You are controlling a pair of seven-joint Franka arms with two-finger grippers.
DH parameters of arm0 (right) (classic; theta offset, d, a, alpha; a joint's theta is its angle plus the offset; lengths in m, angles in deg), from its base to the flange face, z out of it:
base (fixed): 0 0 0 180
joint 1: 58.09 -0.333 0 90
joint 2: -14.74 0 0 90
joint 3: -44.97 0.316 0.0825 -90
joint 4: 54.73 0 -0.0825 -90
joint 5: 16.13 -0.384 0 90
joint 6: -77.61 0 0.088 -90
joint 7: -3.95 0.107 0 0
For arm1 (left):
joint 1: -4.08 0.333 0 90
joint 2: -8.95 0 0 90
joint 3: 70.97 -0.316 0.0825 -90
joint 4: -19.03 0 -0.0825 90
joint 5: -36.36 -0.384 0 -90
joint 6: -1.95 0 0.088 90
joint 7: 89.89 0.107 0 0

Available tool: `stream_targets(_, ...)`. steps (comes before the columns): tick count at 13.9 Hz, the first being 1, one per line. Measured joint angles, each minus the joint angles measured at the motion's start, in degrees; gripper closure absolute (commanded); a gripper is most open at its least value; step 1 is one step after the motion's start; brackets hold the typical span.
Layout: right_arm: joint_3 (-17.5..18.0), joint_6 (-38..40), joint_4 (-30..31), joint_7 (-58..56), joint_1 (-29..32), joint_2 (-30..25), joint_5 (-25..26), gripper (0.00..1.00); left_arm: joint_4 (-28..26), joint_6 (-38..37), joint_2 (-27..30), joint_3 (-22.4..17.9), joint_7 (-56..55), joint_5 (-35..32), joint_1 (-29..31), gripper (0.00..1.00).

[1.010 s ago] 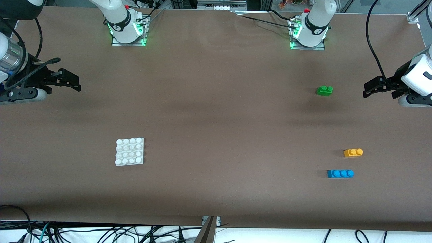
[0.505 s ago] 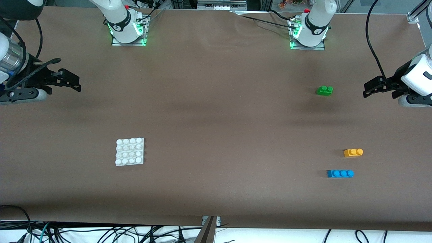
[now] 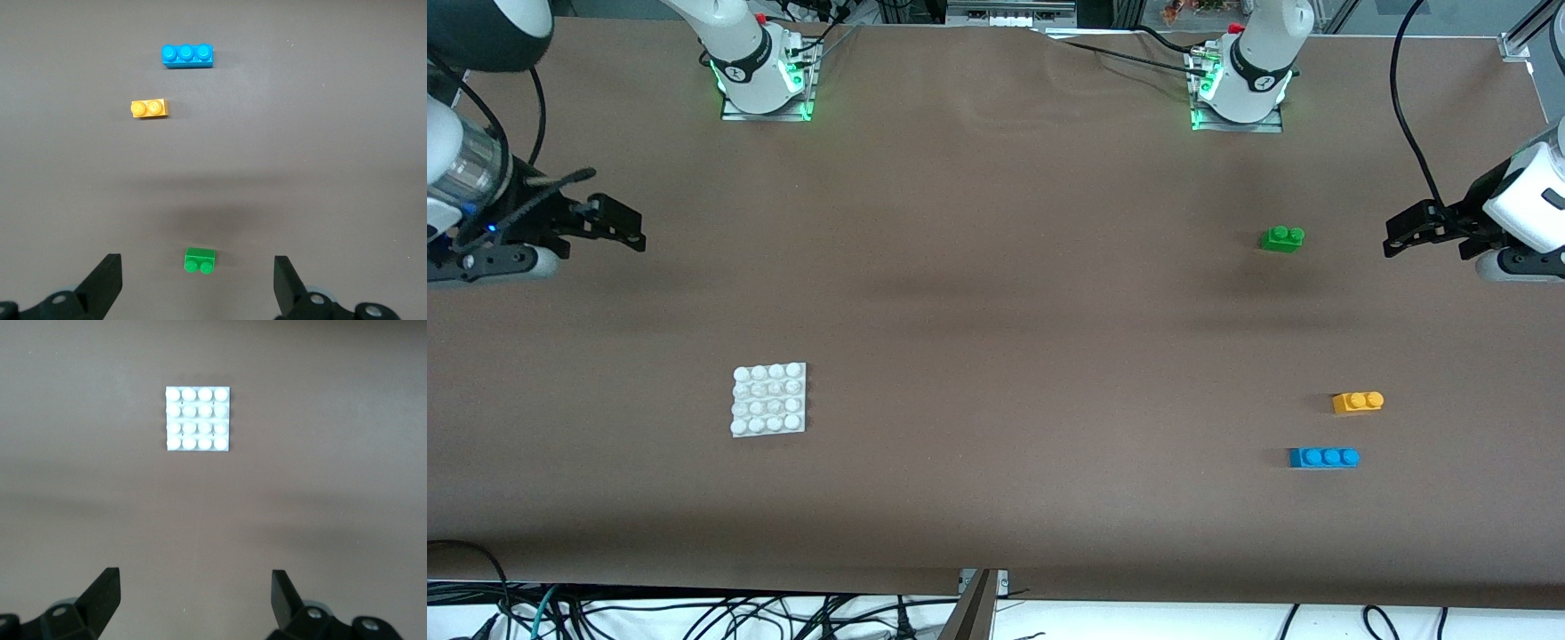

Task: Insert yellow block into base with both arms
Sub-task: 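Reach the right gripper down onto the white base plate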

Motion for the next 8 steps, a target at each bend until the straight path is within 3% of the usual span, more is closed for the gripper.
stream_targets(8, -0.01, -18.04, 0.58, 0.02, 0.1, 16.3, 0.1, 0.0, 0.03, 0.0, -0.01, 0.0, 0.0, 0.0, 0.0, 0.0)
